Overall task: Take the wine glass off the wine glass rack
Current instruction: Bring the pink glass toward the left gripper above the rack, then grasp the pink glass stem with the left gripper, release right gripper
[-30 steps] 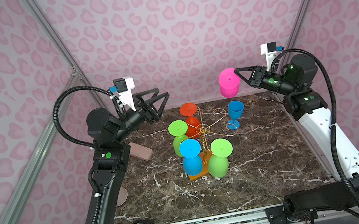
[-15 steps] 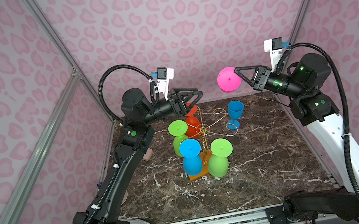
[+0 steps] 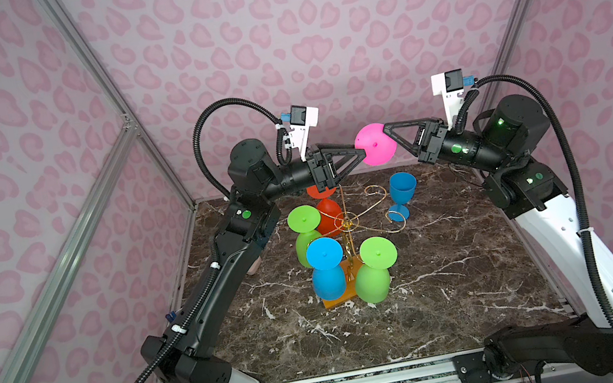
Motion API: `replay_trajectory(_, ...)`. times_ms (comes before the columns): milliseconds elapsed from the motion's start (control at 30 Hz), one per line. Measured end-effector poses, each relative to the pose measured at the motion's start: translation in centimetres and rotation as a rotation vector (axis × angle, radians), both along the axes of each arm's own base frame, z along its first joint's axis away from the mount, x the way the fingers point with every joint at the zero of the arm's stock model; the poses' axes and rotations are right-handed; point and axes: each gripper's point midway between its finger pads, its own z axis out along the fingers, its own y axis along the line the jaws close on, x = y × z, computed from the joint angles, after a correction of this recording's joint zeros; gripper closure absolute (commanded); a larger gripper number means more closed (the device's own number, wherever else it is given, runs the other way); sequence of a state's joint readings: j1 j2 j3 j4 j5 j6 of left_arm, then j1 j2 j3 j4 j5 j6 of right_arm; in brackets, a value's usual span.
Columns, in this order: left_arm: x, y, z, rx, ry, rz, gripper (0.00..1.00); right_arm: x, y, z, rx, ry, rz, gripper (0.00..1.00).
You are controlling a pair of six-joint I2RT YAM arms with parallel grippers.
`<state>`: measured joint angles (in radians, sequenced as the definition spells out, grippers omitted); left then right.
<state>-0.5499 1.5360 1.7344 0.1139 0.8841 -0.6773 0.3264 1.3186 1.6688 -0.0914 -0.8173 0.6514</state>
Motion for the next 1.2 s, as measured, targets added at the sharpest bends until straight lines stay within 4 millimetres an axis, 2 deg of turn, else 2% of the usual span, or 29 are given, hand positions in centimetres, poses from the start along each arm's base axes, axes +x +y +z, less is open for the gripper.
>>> replay_trajectory(300,-0.2,-0.6,0.4,-0.029,0.015,-0.048,0.63,-0.2,0.8,0.5,0.004,-0.036,-0.001,1.0)
replay_trajectory(633,-0.1,-0.5,0.6,-0.042,0.055,-0.047,0.96,-0.3,1.5,1.0,0.009,-0.081,0.016,1.0)
replay_trajectory(733,-0.1,-0.5,0.7,-0.045,0.068,-0.046,0.96,-0.4,1.6,1.1,0.007,-0.098,0.017,1.0)
replay_trajectory(767,-0.1,-0.5,0.7,-0.046,0.073,-0.047,0.96,-0.4,1.6,1.1,0.006,-0.098,0.017,0.93)
replay_trajectory(900,-0.4,-0.4,1.0,-0.052,0.083,-0.057,0.96,-0.8,1.0,0.9,-0.02,-0.113,-0.017,0.54)
replay_trajectory(1033,-1.3,0.5,2.8,-0.089,0.091,-0.041,0.96,-2.4,-1.1,0.4,-0.088,-0.156,-0.118,0.25)
replay_trajectory(1100,-1.7,1.1,3.7,-0.114,0.088,-0.019,0.96,-3.6,-2.3,-0.1,-0.127,-0.199,-0.176,0.13)
replay_trajectory(1200,-1.9,1.7,4.6,-0.143,0.089,0.005,0.96,-4.2,-3.8,-2.4,-0.199,-0.245,-0.266,0.08)
